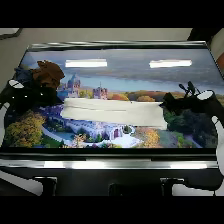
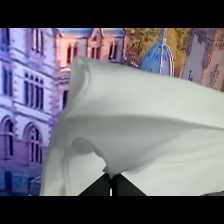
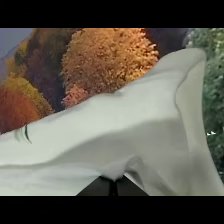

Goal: Fold the shirts.

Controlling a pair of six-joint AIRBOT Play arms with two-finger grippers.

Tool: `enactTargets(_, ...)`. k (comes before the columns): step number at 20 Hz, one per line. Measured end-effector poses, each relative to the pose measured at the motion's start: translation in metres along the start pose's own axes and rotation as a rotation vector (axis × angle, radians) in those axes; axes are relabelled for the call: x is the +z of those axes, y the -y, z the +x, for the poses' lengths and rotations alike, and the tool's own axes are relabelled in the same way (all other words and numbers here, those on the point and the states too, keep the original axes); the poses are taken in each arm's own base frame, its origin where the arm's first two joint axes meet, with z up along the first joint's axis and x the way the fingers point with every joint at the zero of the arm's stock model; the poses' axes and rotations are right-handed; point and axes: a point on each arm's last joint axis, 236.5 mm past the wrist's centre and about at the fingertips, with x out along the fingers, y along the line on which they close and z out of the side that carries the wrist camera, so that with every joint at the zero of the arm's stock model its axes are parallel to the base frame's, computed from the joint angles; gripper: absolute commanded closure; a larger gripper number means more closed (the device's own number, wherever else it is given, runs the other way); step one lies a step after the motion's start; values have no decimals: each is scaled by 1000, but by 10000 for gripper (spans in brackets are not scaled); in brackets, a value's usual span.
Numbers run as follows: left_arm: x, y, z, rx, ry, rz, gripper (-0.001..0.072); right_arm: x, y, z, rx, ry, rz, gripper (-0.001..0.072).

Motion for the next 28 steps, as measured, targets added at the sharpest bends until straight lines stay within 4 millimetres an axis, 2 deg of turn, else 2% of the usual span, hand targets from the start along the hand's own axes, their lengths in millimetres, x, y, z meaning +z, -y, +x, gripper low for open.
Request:
enactTargets(1,0,-3,8,0,-17,-19,606,2,3,6,0,0,16,657)
enactTargets(2,0,-7,15,1,-28,-45,370,2,6,11,0,-5,27,554)
enactTargets(3,0,-9,20,1,-39,-61,74,3,9,15,-3,-7,32,269)
enactTargets(4,0,-10,23,0,-43,-74,0,6,9,15,0,-4,27,122)
enactTargets(6,0,-12,19,-5,-55,-89,1,14,8,6,6,-5,-29,27)
enactTargets(7,2,-12,14,-8,-56,-92,1,17,13,-3,-10,-15,-74,24)
enactTargets(9,4,-11,-4,-14,-48,-92,2,23,40,-22,-78,-37,-111,17)
enactTargets(11,6,-6,-23,-16,-23,-80,2,18,69,-35,-121,-94,-85,16)
enactTargets(13,8,5,-42,-17,11,-53,2,0,85,-33,-121,-193,-52,16)
enactTargets(15,8,20,-59,-17,40,-20,3,-14,89,-23,-103,-271,-26,17)
enactTargets(18,3,53,-79,-20,79,61,4,-30,69,4,-53,-338,-1,24)
enactTargets(19,0,66,-85,-23,88,95,4,-33,61,12,-47,-345,14,71)
enactTargets(20,-4,78,-87,-25,95,127,4,-35,53,21,-46,-343,15,292)
enactTargets(21,-8,91,-89,-28,97,160,5,-37,48,31,-54,-338,13,611)
enactTargets(22,-14,106,-88,-34,93,194,33,-39,46,38,-67,-337,12,660)
enactTargets(23,-20,119,-84,-39,83,227,230,-38,41,40,-74,-331,0,661)
enactTargets(24,-27,132,-79,-44,71,261,582,-36,34,41,-66,-318,-3,661)
enactTargets(25,-36,145,-69,-51,51,302,672,-36,24,36,-53,-316,-12,662)
enactTargets(28,-63,180,-23,-71,-3,410,675,-39,-11,8,-5,-300,-65,662)
